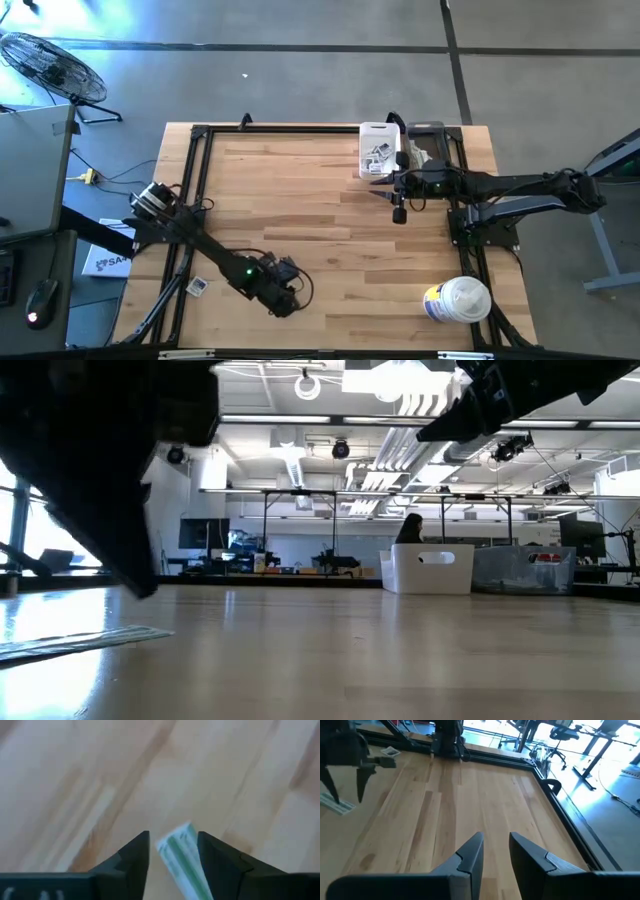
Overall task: Pick & Place First Aid Supplies
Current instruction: Put the bandage into the gray bin
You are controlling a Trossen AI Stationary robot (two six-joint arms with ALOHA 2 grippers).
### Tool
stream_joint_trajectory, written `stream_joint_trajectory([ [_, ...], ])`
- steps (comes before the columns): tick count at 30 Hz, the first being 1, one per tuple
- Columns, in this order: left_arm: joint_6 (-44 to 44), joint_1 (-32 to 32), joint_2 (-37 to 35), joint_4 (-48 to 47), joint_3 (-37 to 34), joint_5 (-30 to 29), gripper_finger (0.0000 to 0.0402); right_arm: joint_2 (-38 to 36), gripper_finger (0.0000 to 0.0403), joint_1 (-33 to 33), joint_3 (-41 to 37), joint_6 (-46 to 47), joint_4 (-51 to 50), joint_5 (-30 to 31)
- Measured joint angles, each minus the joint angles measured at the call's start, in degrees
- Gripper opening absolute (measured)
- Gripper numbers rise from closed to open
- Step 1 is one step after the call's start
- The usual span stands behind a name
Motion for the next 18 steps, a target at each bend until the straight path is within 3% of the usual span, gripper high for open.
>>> stream_joint_trajectory([
  [8, -0.3, -0.1, 4.0, -1.1, 0.1, 1.6, 0.0106, 0.0, 0.0087, 0.0, 0.0, 1.3, -0.1, 0.0],
  [18, -0.4, -0.1, 4.2, -2.5, 0.1, -1.4, 0.0041, 0.0, 0.0087, 0.0, 0.0, 1.4, 0.0, -0.4],
])
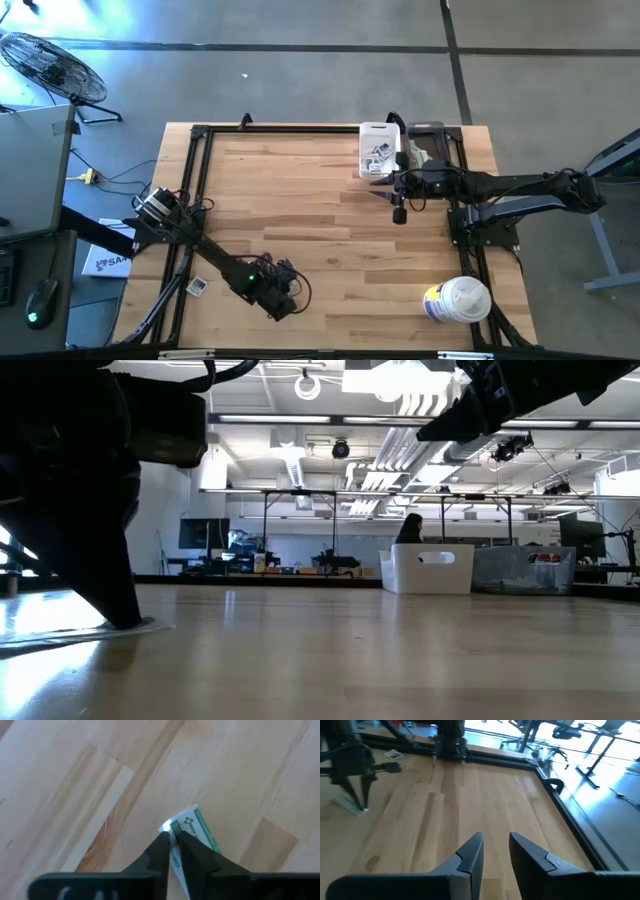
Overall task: Pick & Place First Aid Supplies
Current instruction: Put the bandage into the gray bin
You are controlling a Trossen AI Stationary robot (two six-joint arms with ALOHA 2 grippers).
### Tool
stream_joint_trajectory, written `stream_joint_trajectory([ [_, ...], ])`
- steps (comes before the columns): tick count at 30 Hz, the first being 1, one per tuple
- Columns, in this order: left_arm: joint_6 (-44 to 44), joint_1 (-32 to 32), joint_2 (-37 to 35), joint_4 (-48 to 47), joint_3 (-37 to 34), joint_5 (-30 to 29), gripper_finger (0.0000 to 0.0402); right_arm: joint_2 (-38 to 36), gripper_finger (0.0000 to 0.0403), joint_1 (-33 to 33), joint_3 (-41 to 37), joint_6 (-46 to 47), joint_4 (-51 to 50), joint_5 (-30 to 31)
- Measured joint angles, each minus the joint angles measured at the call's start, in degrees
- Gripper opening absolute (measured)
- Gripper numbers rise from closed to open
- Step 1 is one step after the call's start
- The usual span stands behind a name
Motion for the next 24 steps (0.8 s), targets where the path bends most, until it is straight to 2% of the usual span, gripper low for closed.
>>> stream_joint_trajectory([
  [4, 0.3, 0.0, -0.3, 0.0, -0.1, -3.1, 0.0005, 1.6, 0.0087, 0.0, 0.0, -0.4, 0.5, -4.2],
  [7, 0.5, 0.2, -0.8, -0.5, -0.4, -6.2, 0.0009, 4.7, 0.0087, 0.0, 0.0, -0.5, 2.6, -7.9],
  [11, 1.4, 2.4, -3.3, -2.3, -0.4, -7.2, 0.0008, 10.7, 0.0087, 0.0, 0.0, -0.6, 8.4, -14.6],
  [15, 8.7, 6.8, -7.0, -2.1, -0.3, -12.0, 0.0002, 16.4, 0.0087, 0.1, 0.0, -0.6, 13.8, -20.2],
  [20, 20.3, 14.1, -11.1, 2.8, -0.3, -20.2, 0.0001, 21.7, 0.0090, 0.0, 0.0, 0.2, 17.1, -17.2],
  [24, 30.7, 19.6, -11.7, 11.5, -0.3, -21.7, 0.0001, 24.7, 0.0097, 0.0, 0.0, 4.0, 19.5, -10.7],
])
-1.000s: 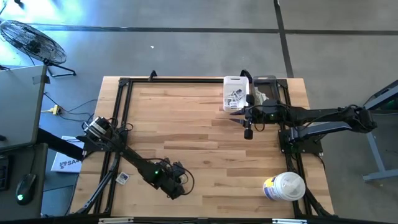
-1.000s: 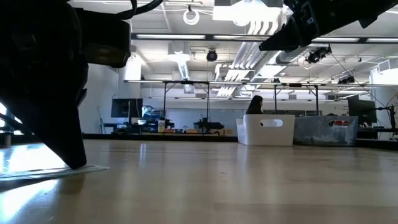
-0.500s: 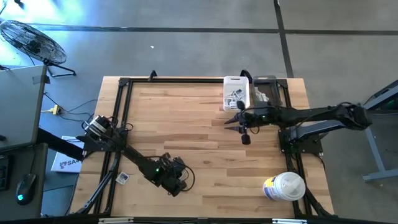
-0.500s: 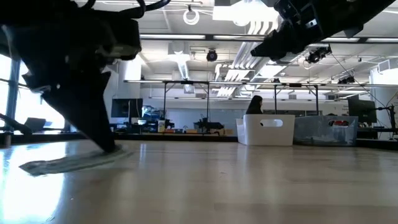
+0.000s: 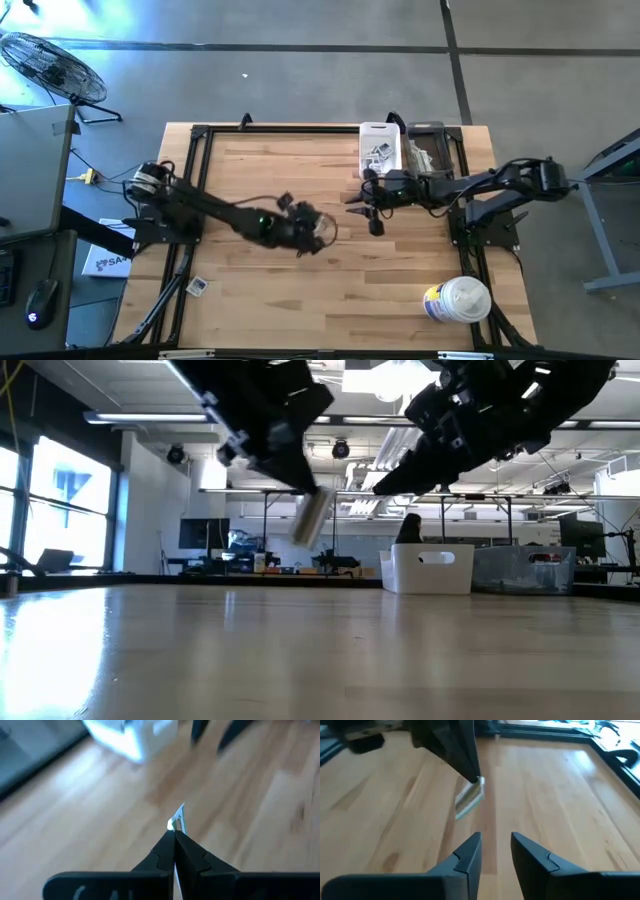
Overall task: Pick & Place First Aid Supplies
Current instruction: Put the bandage into the gray bin
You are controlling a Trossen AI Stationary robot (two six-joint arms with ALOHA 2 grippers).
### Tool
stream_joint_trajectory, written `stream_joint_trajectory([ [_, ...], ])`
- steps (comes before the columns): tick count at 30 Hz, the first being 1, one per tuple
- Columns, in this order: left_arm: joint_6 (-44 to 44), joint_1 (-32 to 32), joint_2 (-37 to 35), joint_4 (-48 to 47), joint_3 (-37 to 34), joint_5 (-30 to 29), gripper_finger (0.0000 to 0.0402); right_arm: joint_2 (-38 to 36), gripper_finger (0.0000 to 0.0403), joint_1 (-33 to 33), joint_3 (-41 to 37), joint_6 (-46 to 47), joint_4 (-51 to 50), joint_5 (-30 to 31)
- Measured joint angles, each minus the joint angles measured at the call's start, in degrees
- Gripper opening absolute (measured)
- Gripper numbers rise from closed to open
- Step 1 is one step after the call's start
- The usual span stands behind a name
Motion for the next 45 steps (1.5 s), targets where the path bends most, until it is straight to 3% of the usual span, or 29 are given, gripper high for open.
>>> stream_joint_trajectory([
  [7, 11.1, 7.1, 0.0, 12.2, 0.0, 2.8, 0.0001, 2.0, 0.0135, -0.5, 0.0, 1.8, 1.4, 1.6],
  [14, 19.0, 10.4, 0.1, 22.3, 0.0, 10.7, 0.0001, 1.8, 0.0175, -2.9, 0.0, 5.1, 3.7, 1.5],
  [19, 22.8, 10.6, 0.4, 26.5, 0.0, 10.3, 0.0001, 1.8, 0.0176, -3.2, 0.0, 5.1, 3.7, -3.1],
  [25, 23.7, 10.9, 0.4, 29.2, 0.1, 8.7, 0.0001, 1.8, 0.0131, -3.1, 0.0, 5.0, 4.4, -6.2],
  [32, 24.0, 10.8, 0.4, 31.3, 0.1, 9.2, 0.0001, 1.8, 0.0012, -3.2, 0.0, 5.1, 4.5, -5.6],
  [38, 27.4, 10.8, -0.3, 28.8, 0.1, 8.8, 0.0014, 1.8, 0.0011, -3.2, 0.0, 6.5, 2.7, -3.6],
  [45, 28.7, 10.8, -4.6, 24.8, 0.1, 7.4, 0.0108, 0.8, 0.0003, -3.2, 0.0, 8.9, -1.8, -1.2],
])
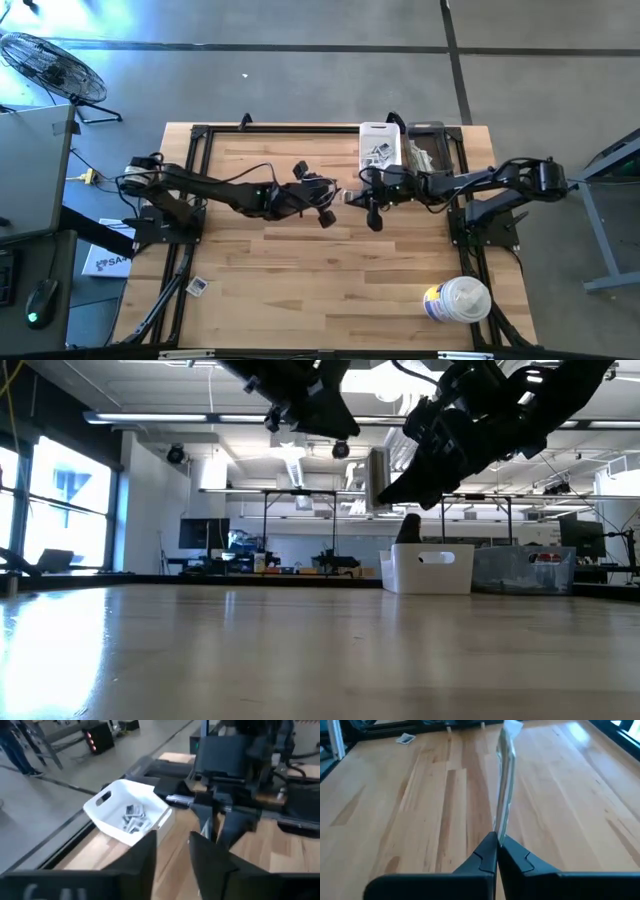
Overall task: Pick & Place First Aid Supplies
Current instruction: Put the bandage into the gray bin
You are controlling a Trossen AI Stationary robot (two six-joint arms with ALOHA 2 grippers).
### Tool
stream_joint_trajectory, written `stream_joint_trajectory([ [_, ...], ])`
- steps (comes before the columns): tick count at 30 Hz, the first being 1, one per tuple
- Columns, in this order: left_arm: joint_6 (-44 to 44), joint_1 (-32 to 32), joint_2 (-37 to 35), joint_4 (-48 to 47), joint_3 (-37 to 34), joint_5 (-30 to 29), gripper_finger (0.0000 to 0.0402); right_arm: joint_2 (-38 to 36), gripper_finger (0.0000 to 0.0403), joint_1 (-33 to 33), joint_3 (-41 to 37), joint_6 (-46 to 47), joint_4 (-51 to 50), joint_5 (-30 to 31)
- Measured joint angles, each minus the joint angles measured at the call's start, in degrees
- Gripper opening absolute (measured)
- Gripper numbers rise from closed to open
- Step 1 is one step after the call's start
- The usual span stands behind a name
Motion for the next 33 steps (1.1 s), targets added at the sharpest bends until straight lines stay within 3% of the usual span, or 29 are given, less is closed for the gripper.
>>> stream_joint_trajectory([
  [4, 0.7, 0.0, -2.5, -6.8, 0.0, -0.1, 0.0156, -3.0, 0.0002, -1.1, 0.2, 1.4, -6.6, 2.1],
  [12, -6.8, 0.0, -3.4, -19.2, -0.1, -3.5, 0.0174, -12.4, 0.0001, -7.7, 13.0, 10.0, -50.3, 27.6],
  [17, -6.8, 0.0, -2.6, -19.5, -0.1, -3.9, 0.0174, -13.0, 0.0001, -16.9, 21.3, 15.5, -69.4, 36.7],
  [21, -6.8, 0.0, -2.3, -19.7, 0.0, -3.3, 0.0174, -12.9, 0.0001, -26.5, 22.5, 16.7, -71.5, 36.9],
  [26, -8.1, 0.0, -1.7, -19.9, -0.1, -3.1, 0.0174, -11.1, 0.0000, -38.5, 19.3, 16.0, -68.1, 30.3],
  [29, -8.3, 0.0, -1.4, -19.5, 0.0, -2.9, 0.0174, -9.3, 0.0000, -42.2, 17.1, 15.3, -64.8, 25.7],
  [33, -8.3, 0.0, -1.4, -19.7, 0.0, -2.4, 0.0174, -6.0, 0.0000, -43.2, 16.4, 15.0, -61.5, 26.4],
])
